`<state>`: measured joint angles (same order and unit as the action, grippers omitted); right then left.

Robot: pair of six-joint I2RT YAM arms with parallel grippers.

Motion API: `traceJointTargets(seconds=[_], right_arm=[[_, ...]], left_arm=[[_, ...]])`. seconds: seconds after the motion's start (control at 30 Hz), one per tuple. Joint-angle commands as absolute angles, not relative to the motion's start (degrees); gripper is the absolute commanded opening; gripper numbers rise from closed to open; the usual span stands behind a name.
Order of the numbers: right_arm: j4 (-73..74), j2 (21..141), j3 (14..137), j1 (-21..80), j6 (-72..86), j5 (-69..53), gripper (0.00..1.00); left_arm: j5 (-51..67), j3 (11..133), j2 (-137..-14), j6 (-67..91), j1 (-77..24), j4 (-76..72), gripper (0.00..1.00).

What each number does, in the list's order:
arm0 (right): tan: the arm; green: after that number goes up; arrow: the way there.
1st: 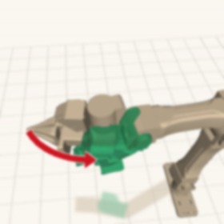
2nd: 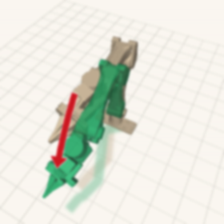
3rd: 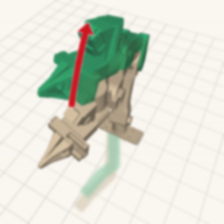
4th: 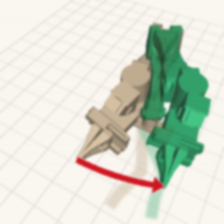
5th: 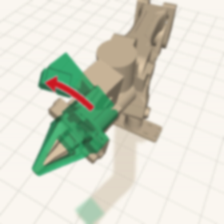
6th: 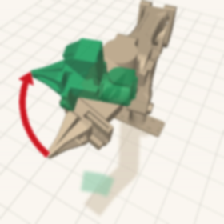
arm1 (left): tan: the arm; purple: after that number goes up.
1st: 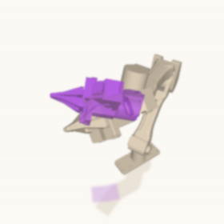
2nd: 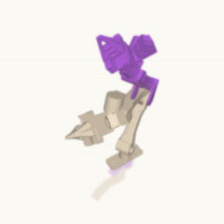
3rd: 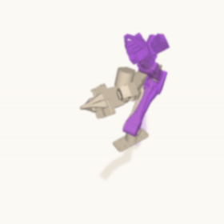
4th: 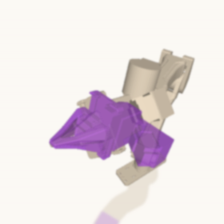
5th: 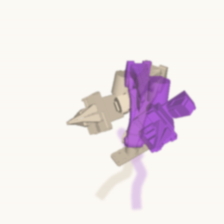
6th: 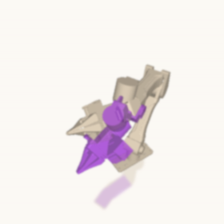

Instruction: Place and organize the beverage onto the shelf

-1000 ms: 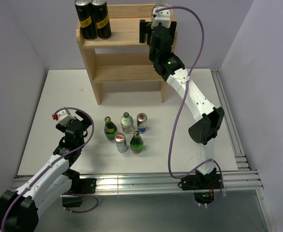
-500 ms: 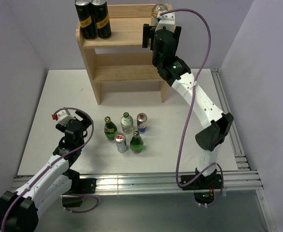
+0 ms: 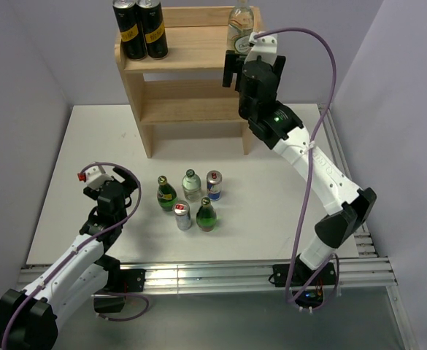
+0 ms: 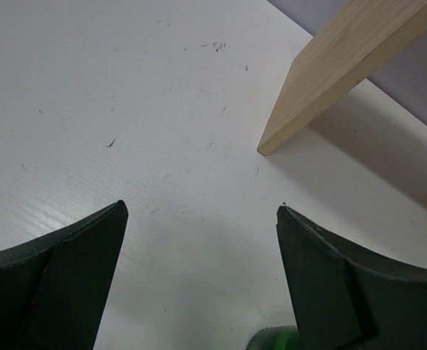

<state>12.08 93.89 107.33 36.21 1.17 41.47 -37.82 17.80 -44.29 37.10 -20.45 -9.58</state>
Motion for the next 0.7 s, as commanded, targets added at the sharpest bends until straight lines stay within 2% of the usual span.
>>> traceJointTargets(seconds=[0.0, 0.2, 0.4, 0.5, 0.67], right_arm=[[11.7, 88.7, 104.1, 37.9, 2.6, 45.0, 1.0], [12.7, 78.8, 92.5, 42.9, 7.6, 46.8, 1.0], [14.0, 67.3, 73.7, 54.8, 14.0, 50.3, 1.0], [16.1, 61.5, 63.6, 59.0, 21.7, 46.7, 1.0], [10.2, 50.9, 44.6, 67.7, 30.0, 42.0, 1.0]], left_arm=[[-38.8, 19.9, -43.5, 36.9, -20.7, -10.1, 0.9], [-38.7, 20.0, -43.9, 36.9, -20.7, -10.1, 0.9], [-38.4, 20.0, -43.9, 37.1, -20.6, -10.0, 0.9], [-38.2, 20.0, -44.1, 37.0, -20.7, -10.1, 0.9], [-38.3, 20.2, -44.5, 37.2, -20.7, -10.0, 0.9]])
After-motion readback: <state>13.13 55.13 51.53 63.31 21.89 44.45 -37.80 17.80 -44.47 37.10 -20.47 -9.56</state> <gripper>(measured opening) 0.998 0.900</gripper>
